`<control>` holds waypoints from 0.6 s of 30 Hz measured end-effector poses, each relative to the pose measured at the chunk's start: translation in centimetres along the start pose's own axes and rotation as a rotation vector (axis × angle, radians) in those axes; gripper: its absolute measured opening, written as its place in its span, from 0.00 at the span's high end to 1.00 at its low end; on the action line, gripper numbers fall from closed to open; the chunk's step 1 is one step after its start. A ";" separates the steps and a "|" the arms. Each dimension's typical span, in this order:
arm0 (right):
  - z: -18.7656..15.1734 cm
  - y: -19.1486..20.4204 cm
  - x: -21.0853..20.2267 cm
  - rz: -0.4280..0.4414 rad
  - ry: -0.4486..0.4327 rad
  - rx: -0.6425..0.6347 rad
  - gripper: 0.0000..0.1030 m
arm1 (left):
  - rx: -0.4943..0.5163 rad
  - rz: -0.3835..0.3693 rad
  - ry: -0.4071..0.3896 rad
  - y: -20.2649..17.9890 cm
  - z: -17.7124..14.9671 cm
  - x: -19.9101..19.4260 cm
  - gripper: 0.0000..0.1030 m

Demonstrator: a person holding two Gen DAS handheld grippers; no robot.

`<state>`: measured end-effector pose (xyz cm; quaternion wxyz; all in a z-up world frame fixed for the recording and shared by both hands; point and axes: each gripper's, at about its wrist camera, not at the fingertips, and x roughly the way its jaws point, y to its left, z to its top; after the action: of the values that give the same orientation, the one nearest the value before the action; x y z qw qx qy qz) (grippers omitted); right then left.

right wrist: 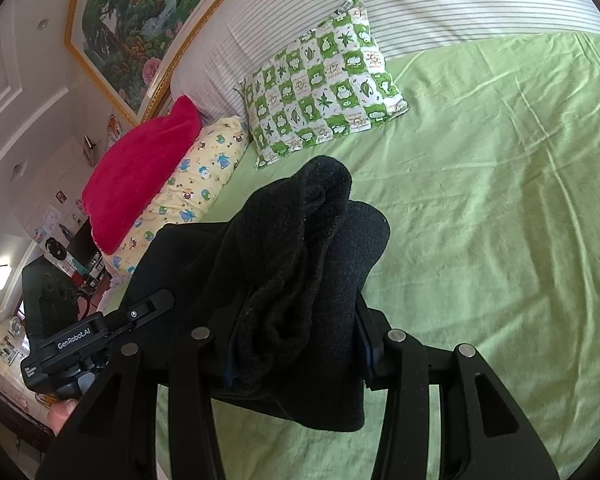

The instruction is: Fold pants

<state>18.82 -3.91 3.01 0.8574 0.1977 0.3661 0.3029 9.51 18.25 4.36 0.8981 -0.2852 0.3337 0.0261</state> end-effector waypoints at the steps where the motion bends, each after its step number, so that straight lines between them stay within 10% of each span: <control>1: 0.1 0.0 0.2 0.001 0.002 -0.001 0.55 | 0.000 0.002 0.001 0.0 0.1 0.1 0.68; 18: 1.2 -0.3 3.1 -0.046 0.067 -0.022 0.54 | -0.019 0.049 0.060 1.7 0.7 3.0 0.68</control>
<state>21.52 -2.17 2.06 0.8536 0.1695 0.3958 0.2934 11.83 19.65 2.15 0.8841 -0.2860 0.3671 0.0428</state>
